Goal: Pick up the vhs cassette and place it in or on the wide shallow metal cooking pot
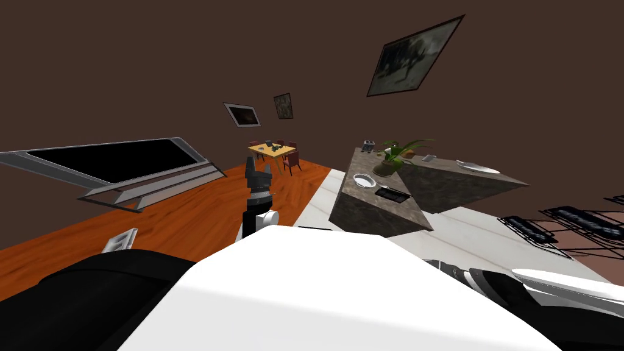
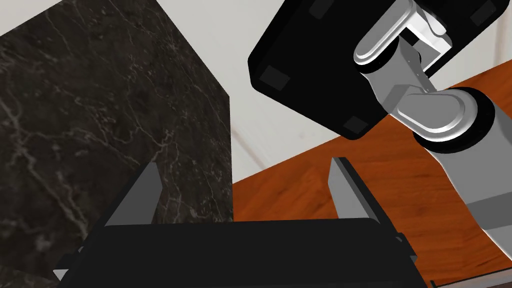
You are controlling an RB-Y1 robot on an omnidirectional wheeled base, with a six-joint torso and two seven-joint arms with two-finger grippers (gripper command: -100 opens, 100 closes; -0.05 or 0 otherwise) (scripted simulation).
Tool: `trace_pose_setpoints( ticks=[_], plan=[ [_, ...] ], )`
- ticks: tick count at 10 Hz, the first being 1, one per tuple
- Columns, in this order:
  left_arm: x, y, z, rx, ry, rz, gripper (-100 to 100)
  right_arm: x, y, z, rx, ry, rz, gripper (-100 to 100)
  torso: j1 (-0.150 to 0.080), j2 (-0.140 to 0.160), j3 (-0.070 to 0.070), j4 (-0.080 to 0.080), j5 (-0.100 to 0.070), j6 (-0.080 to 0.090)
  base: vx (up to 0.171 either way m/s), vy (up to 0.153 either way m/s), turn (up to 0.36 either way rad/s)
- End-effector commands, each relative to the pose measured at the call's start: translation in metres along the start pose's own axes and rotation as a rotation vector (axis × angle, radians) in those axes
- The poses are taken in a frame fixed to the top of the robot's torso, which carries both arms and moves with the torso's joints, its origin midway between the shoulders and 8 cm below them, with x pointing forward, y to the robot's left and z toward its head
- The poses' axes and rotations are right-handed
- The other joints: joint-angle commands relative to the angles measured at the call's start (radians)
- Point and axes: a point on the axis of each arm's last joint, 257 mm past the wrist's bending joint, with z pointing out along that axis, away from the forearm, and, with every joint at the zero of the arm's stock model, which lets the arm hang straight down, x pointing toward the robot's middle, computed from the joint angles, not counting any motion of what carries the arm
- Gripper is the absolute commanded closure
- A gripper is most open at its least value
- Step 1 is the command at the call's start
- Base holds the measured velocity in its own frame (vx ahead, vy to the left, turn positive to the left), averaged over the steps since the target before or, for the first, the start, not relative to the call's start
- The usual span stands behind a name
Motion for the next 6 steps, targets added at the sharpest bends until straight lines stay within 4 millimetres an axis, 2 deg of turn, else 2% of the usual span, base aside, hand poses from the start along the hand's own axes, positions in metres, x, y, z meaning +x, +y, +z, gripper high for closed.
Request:
trace_pose_setpoints(
  ticks=[1,2,3,4,5,6],
  plan=[
    [0.000,0.000,0.000,0.000,0.000,0.000,0,0.000,-0.007,-0.002,0.012,0.016,-0.007,-100,0.000,0.000,0.000,0.000,0.000,0.000,0.035,0.000,-0.005],
    [0.000,0.000,0.000,0.000,0.000,0.000,0,0.001,-0.006,-0.002,0.011,0.019,-0.011,-100,0.000,0.003,0.002,0.001,0.000,0.000,0.009,-0.001,-0.015],
    [0.000,0.000,0.000,0.000,0.000,0.000,0,0.023,-0.025,-0.020,0.046,0.084,-0.041,-100,0.000,0.005,0.003,0.001,0.000,0.001,0.069,0.011,0.211],
    [0.000,0.000,0.000,0.000,0.000,0.000,0,0.023,-0.030,-0.025,0.053,0.095,-0.050,-100,0.000,0.002,0.001,0.001,0.000,-0.001,0.087,-0.004,0.151],
    [0.000,0.000,0.000,0.000,0.000,0.000,0,0.041,-0.042,-0.039,0.077,0.145,-0.069,-100,0.000,0.001,0.001,0.000,0.000,0.000,0.125,-0.005,0.208],
    [0.000,0.000,0.000,0.000,0.000,0.000,0,0.041,-0.048,-0.046,0.088,0.158,-0.081,-100,-0.001,-0.002,-0.001,0.000,0.000,-0.001,0.111,-0.014,0.126]
  ],
)
